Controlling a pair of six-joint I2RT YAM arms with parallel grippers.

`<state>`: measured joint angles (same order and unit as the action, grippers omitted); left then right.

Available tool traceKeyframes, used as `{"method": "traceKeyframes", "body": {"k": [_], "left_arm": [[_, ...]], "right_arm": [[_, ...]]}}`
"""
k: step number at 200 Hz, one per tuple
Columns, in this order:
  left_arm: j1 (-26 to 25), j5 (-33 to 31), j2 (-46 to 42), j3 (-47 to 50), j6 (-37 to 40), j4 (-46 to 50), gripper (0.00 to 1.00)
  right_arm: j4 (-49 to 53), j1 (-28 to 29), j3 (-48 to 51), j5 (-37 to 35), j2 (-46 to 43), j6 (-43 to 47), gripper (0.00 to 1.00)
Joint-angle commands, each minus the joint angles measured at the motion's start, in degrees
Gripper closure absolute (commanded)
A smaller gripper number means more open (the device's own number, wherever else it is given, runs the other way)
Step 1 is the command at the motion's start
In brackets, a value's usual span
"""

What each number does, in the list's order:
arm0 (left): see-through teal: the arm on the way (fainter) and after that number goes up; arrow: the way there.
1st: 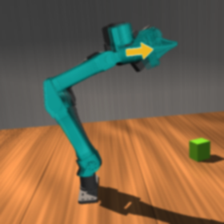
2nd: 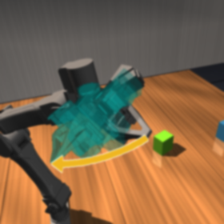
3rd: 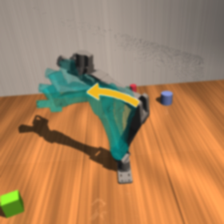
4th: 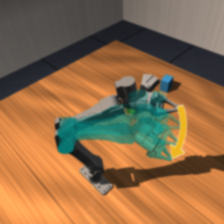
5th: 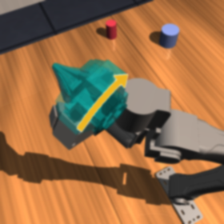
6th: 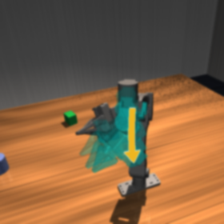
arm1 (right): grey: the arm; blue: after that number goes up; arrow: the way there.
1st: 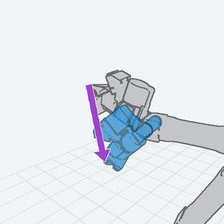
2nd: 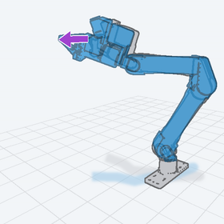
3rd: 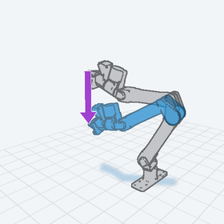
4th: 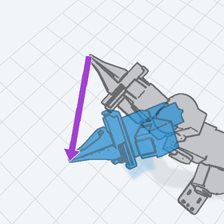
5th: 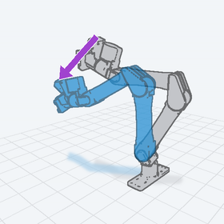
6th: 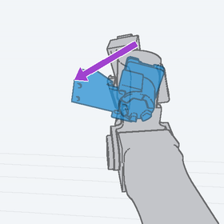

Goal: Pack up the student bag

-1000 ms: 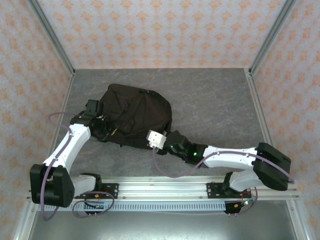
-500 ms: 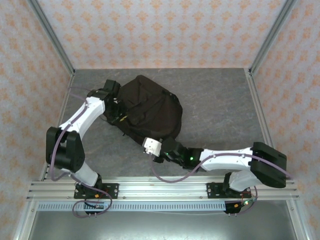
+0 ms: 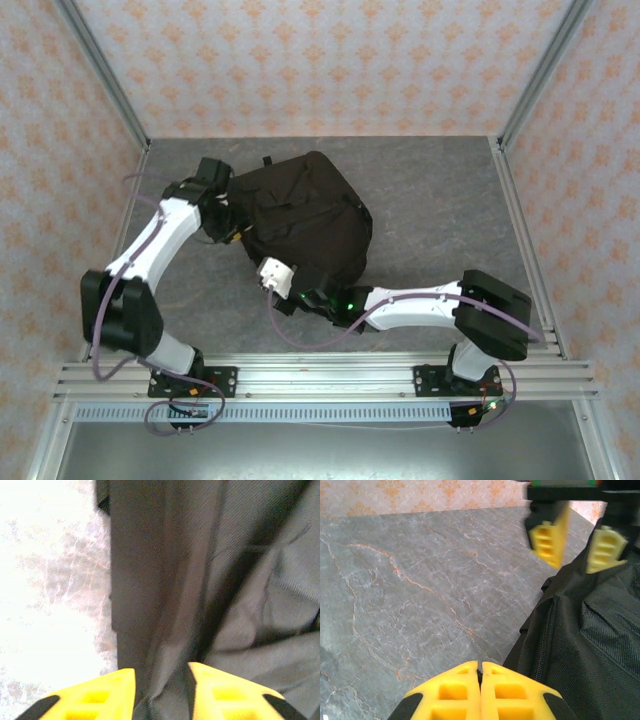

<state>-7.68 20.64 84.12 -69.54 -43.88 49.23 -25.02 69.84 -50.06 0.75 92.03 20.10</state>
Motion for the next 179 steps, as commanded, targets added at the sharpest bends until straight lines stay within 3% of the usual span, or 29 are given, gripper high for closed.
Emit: {"method": "traceKeyframes", "body": {"k": [1,53,86,135,179], "left_arm": [[0.8,5.9,-5.9,7.1,-2.2,-5.1,0.63],[-0.3,10.2,-15.9,20.2,-6.8,-16.7,0.66],[-1.6,11.4,-16.0,22.5,-8.5,-22.0,0.69],[-4.3,11.3,-14.4,23.6,-10.4,-25.1,0.74],[-4.3,10.5,-16.6,24.3,-9.5,-22.3,0.76]], "right_arm": [[-4.6,0.7,-0.2,-0.2,-1.4,-2.6,1.00],[-6.2,-0.3,2.4,1.2,-3.4,-5.3,1.00],[-7.2,-0.7,3.4,1.8,-4.2,-6.4,1.00],[-7.6,-1.2,4.1,2.0,-4.8,-7.4,1.00],[-7.5,-1.7,5.0,1.3,-5.0,-7.5,1.00]]}}
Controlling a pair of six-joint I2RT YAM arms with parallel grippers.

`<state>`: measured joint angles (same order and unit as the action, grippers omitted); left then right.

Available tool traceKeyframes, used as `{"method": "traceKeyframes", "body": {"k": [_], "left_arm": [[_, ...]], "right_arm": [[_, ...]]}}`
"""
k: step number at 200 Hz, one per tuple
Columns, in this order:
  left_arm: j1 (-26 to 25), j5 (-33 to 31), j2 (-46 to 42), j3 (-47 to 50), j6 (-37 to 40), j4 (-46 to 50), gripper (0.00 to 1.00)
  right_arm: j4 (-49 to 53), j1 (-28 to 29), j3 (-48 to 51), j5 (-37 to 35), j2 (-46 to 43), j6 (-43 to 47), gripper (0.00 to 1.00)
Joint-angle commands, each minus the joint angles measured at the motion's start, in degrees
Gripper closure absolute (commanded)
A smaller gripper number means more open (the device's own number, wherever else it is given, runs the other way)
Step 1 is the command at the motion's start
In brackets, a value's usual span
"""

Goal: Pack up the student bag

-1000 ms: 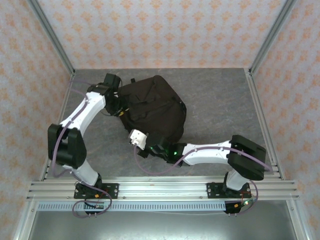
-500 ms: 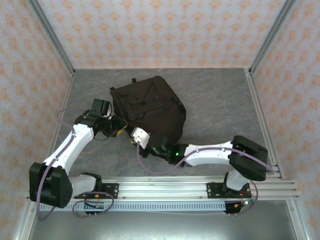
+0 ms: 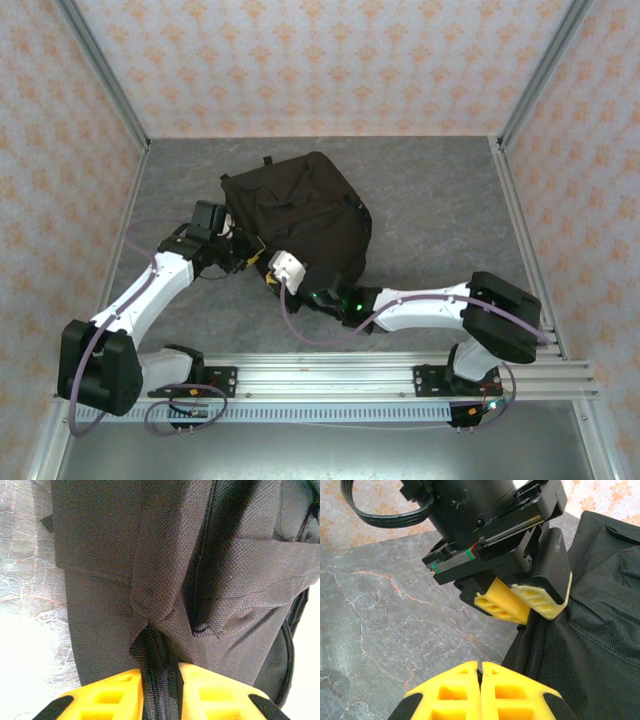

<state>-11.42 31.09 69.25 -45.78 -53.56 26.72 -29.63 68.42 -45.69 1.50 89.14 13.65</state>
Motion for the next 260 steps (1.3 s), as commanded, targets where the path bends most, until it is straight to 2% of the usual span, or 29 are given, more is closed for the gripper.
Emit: {"method": "traceKeyframes", "body": {"k": [1,86,109,138,192,211,231,260], "left_arm": [[-0.6,0.1,-1.8,0.5,0.2,0.3,0.76],[-0.8,0.3,-4.8,4.7,-1.2,-0.9,0.76],[-0.9,-0.2,-5.3,5.7,-1.5,-1.8,0.72],[-1.4,-0.5,-4.3,5.7,-2.1,-3.4,0.69],[-1.8,-1.5,-1.9,4.3,-2.2,-5.2,0.69],[-1.7,-1.9,-1.0,4.0,-1.9,-5.5,0.76],[-1.7,-3.0,-0.4,3.1,-0.6,-4.1,0.88],[-1.6,-6.6,-0.8,1.0,2.0,0.4,1.00]], "right_arm": [[-2.9,-0.3,0.6,0.5,-2.1,-1.0,1.00],[-3.9,-0.7,0.9,0.4,-1.6,-1.8,1.00],[-4.1,-0.7,1.0,0.8,-1.4,-2.2,1.00],[-4.6,-0.7,1.1,1.9,-1.1,-2.9,1.00],[-3.9,-0.7,0.9,2.8,-0.8,-3.0,1.00],[-3.7,-0.7,1.0,2.7,-0.9,-3.0,1.00],[-2.3,-0.7,1.2,1.9,-1.6,-2.6,1.00],[1.4,-0.7,2.6,1.6,-4.8,-1.2,1.00]]}}
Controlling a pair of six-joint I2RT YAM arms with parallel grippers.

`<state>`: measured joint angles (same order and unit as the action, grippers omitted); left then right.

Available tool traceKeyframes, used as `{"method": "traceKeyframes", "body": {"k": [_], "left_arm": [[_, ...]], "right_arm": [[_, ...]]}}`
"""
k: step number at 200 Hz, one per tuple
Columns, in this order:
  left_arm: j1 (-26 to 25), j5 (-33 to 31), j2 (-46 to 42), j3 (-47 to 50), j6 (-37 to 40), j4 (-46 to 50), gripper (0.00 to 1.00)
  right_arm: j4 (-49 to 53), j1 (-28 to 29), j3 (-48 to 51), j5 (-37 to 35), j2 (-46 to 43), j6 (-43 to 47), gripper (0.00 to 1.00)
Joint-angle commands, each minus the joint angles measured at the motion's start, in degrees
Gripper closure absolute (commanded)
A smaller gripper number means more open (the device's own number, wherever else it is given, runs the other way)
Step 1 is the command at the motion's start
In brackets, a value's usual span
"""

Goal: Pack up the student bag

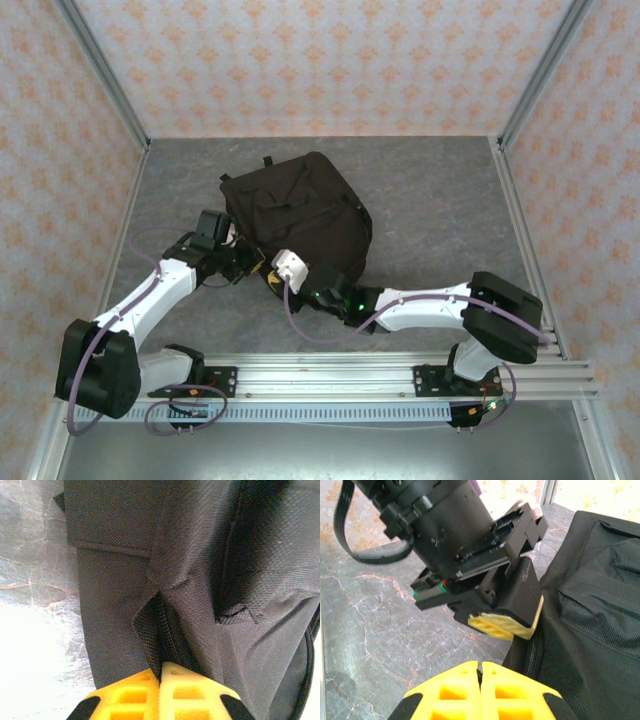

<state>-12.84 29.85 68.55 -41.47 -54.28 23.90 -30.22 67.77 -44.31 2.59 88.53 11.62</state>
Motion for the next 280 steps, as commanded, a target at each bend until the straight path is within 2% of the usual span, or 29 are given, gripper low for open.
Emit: {"method": "traceKeyframes", "body": {"k": [1,94,156,207,230,250,280], "left_arm": [[-0.2,-5.5,-0.1,-3.3,2.9,3.4,1.00],[1.4,-7.5,0.0,-5.3,5.8,7.9,1.00],[3.1,-7.8,-1.9,-5.8,7.4,9.9,1.00],[2.6,-5.6,-1.7,-4.9,7.2,8.2,1.00],[2.3,-4.9,-1.7,-5.0,8.3,8.5,1.00],[2.3,-4.1,-1.6,-5.9,9.5,9.6,1.00],[2.3,-5.6,-2.1,-8.5,12.0,13.9,1.00]], "right_arm": [[2.1,-0.1,1.3,0.5,-4.3,0.8,1.00],[9.3,-0.8,7.6,-0.8,-14.8,1.3,1.00],[10.6,-4.2,10.1,-0.5,-19.7,1.1,1.00],[12.6,-4.5,7.3,14.4,-20.1,0.1,1.00],[19.6,-4.2,4.3,19.2,-20.5,3.8,1.00],[29.3,-3.6,0.2,16.6,-19.9,11.8,1.00],[39.1,-2.7,-4.7,4.7,-17.2,23.9,1.00]]}}
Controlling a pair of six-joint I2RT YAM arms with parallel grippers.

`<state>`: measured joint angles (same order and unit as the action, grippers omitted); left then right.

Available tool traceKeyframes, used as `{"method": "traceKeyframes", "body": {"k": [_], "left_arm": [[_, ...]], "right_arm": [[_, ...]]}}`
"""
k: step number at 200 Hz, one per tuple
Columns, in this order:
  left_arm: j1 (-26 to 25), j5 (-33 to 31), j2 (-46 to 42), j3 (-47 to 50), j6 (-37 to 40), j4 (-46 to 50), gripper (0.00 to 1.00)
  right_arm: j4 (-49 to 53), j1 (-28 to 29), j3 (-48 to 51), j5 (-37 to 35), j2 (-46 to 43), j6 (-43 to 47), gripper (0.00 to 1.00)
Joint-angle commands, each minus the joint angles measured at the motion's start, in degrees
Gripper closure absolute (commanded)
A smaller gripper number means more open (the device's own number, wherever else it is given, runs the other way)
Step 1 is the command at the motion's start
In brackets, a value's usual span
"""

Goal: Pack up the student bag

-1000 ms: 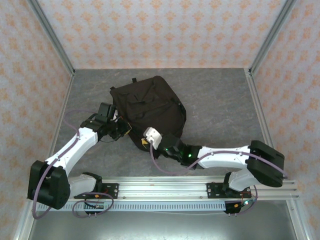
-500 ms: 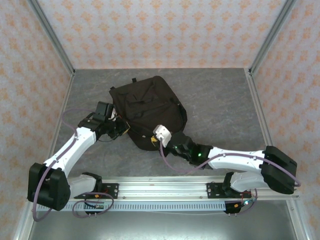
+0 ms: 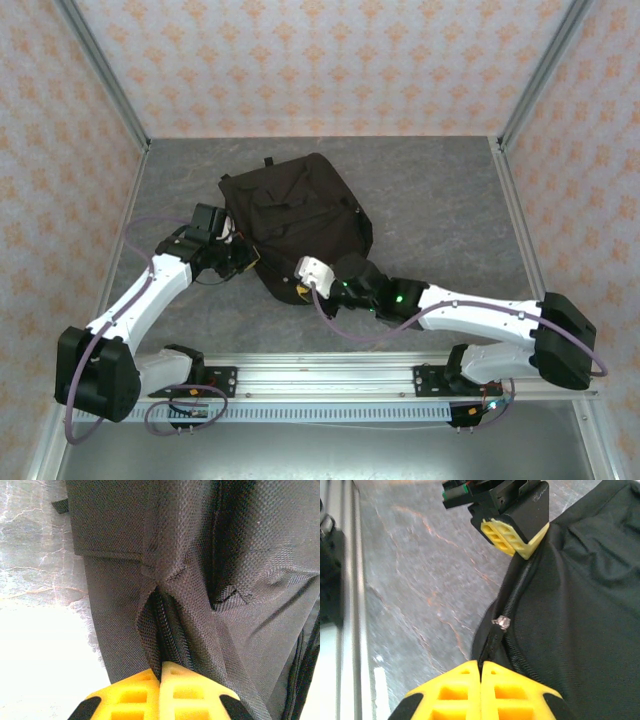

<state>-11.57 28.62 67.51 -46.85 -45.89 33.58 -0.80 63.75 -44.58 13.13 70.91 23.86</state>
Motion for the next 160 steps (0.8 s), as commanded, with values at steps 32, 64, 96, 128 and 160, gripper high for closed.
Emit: {"method": "traceKeyframes", "body": {"k": [32,64,96,128,160], "left_arm": [[1.1,-5.9,-1.8,-4.5,4.7,6.8,1.00],[0.9,-3.1,-1.5,-2.8,2.9,3.9,1.00],[0.1,-0.2,-0.6,-0.9,0.0,0.1,1.00],[-1.1,1.0,-0.5,-0.1,-2.8,-2.1,1.00],[-1.3,0.6,-1.4,-0.2,-4.2,-1.8,1.00]], "right_arm": [[16.1,2.9,-7.7,-11.7,2.3,16.2,1.00],[11.8,4.3,-6.4,-12.6,2.1,9.8,1.00],[-4.3,5.2,-0.8,-18.7,2.8,2.2,1.00],[-26.4,7.7,4.8,-28.7,7.4,2.3,1.00],[-45.6,10.2,6.1,-43.0,15.4,6.2,1.00]]}}
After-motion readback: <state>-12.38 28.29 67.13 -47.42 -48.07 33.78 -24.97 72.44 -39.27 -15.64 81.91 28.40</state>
